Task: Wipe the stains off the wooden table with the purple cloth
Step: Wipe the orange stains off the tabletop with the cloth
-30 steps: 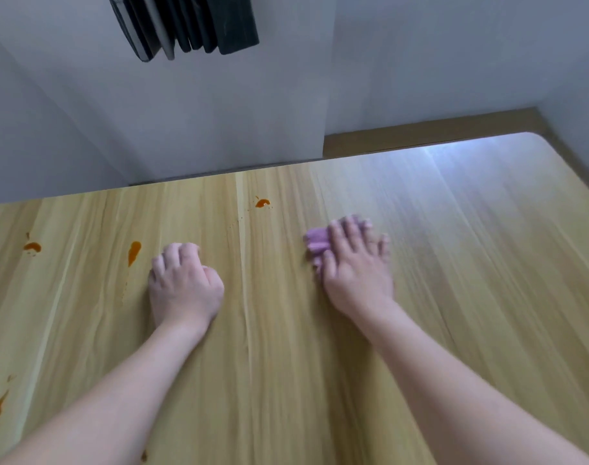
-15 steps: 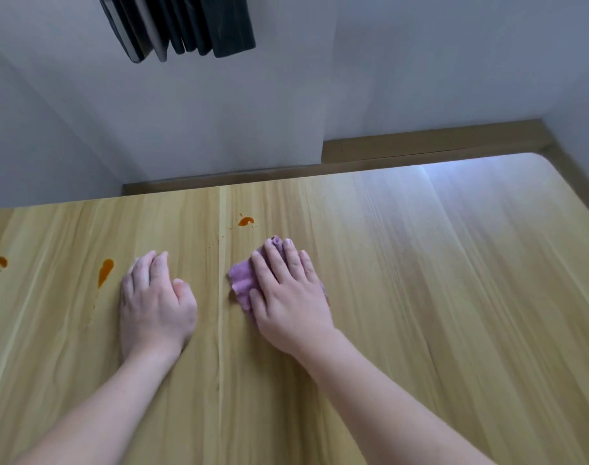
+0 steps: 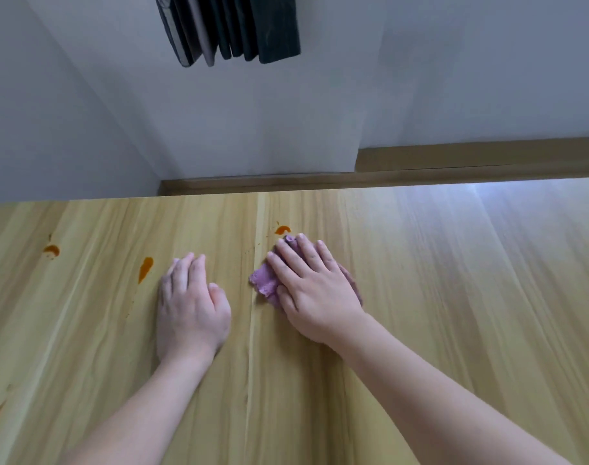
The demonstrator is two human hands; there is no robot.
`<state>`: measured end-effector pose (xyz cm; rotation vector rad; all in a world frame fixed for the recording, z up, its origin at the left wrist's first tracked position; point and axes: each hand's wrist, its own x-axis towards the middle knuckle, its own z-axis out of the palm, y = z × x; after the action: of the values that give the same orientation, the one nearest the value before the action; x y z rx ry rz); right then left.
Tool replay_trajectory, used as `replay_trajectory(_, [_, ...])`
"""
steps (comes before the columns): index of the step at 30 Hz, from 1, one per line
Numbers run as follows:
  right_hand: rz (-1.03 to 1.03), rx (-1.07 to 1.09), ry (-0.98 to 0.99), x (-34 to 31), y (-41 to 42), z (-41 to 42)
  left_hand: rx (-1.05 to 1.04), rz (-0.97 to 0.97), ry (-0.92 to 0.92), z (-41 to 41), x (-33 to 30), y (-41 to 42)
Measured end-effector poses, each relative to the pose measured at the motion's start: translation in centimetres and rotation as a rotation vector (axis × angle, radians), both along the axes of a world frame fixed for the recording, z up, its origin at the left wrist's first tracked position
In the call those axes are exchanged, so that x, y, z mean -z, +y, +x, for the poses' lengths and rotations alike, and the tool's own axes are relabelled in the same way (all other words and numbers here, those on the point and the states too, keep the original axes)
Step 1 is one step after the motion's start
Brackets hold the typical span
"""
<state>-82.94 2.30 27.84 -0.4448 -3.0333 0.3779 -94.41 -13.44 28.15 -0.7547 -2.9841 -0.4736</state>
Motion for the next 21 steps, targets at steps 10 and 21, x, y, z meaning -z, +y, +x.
replay_trajectory(10, [-0.016, 0.067, -0.029, -0.3, 5.5, -7.6, -0.007, -0.005, -0.005, 0.0, 0.2, 0.0])
replay_trajectory(21, [-0.067, 0.836, -0.144, -0.5, 11.7, -1.2, -0.009, -0.027, -0.035, -0.2, -0.1, -0.1])
